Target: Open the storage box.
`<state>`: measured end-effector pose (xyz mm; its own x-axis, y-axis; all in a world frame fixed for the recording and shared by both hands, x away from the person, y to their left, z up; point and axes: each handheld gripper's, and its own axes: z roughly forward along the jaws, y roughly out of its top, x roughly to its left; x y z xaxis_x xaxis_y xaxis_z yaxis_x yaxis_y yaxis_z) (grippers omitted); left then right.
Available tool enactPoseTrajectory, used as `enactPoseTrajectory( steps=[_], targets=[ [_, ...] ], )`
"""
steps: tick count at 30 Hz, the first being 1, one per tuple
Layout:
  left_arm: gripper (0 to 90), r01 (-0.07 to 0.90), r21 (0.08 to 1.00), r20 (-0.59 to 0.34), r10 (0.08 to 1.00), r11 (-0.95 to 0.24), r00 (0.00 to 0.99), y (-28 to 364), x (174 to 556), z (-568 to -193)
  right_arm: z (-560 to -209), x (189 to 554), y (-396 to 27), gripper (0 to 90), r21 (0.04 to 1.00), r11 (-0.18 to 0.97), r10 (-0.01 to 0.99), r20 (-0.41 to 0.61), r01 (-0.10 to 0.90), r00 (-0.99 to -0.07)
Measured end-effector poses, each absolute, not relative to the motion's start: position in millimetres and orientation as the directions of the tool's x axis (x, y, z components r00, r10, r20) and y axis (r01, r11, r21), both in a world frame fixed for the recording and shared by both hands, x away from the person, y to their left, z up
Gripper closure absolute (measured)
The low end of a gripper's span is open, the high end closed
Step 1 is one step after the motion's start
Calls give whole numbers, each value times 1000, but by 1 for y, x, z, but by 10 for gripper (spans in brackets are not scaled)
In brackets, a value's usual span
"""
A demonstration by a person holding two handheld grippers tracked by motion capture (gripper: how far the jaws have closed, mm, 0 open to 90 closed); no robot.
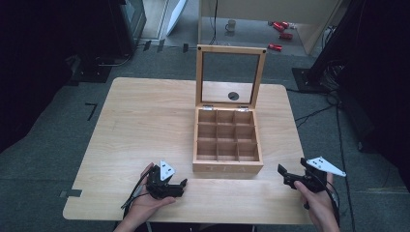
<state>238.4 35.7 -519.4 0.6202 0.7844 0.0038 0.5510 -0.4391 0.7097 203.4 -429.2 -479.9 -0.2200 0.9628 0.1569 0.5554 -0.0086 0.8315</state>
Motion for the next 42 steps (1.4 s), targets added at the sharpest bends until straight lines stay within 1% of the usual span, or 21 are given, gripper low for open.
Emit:
enactPoseTrajectory(
  steps=[3, 8, 12, 15, 17, 20, 21, 25, 42],
  targets=[
    [150, 552, 710, 3, 786, -437, 619, 36, 238, -520, -493, 191, -437, 21, 813, -10, 964, 163, 582, -210],
    [150, 552, 710, 2, 785, -437, 619, 36, 239, -519, -505, 181, -439, 19, 792, -9, 968, 159, 611, -193],
    [150, 558, 713, -20, 783, -425, 622, 39, 239, -519, -519, 178, -435, 19, 755, 23, 979, 117, 656, -168],
    [150, 556, 714, -17, 784, -426, 621, 38, 239, -519, -525, 177, -432, 19, 734, 44, 983, 89, 678, -160],
    [150, 552, 712, -4, 784, -434, 621, 37, 239, -519, -525, 176, -432, 19, 742, 46, 985, 79, 669, -156],
    [150, 550, 710, 4, 784, -440, 621, 36, 238, -519, -525, 176, -433, 21, 734, 27, 987, 90, 679, -136],
    [150, 551, 710, 3, 784, -439, 621, 36, 238, -519, -525, 176, -434, 29, 726, 12, 990, 86, 687, -108],
    [150, 552, 710, 6, 787, -438, 617, 35, 238, -520, -526, 177, -429, 28, 715, 73, 991, 27, 696, -131],
    [151, 553, 710, 4, 788, -436, 616, 35, 239, -520, -526, 178, -429, 27, 715, 78, 990, 29, 695, -140]
  ],
)
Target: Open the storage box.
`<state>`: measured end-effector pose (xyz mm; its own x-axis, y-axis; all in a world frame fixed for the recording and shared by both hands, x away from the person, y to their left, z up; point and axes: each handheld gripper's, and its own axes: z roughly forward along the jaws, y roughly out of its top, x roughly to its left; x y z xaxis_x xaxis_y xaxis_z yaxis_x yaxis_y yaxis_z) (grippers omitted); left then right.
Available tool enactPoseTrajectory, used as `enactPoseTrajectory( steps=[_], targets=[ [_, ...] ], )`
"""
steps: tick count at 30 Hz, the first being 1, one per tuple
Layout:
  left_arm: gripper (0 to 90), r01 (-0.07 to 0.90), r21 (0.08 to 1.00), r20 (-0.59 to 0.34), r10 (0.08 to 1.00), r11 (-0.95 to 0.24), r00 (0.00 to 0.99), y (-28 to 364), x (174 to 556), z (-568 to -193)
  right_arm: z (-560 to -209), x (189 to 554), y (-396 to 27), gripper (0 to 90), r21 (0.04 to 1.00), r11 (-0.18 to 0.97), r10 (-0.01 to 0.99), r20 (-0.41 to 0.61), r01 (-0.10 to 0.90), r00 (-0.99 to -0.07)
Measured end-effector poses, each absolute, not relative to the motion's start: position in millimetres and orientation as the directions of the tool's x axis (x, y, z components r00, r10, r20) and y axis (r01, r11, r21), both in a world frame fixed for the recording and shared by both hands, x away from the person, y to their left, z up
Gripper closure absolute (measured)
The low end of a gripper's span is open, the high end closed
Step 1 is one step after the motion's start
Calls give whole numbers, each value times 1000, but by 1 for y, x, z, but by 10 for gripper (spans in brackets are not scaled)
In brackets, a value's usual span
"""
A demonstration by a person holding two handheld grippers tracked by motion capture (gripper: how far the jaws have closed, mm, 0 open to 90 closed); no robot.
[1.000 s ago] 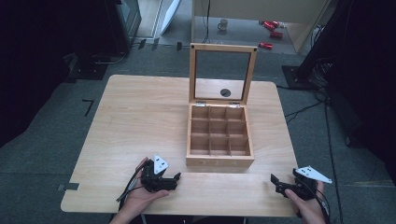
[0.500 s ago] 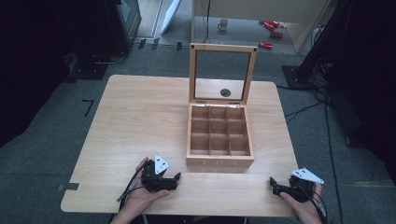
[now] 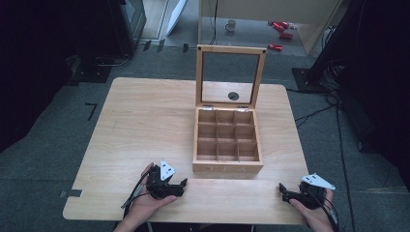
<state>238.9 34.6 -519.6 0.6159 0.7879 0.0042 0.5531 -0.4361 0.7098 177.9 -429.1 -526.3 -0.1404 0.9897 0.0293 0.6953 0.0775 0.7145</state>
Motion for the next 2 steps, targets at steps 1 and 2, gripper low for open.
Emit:
enactPoseTrajectory(
  steps=[1, 2],
  targets=[
    [151, 554, 709, 5, 788, -436, 615, 34, 239, -519, -526, 178, -429, 28, 715, 83, 989, 29, 694, -148],
    [151, 554, 709, 5, 788, -436, 615, 34, 239, -519, -526, 178, -429, 28, 715, 83, 989, 29, 694, -148]
  ],
)
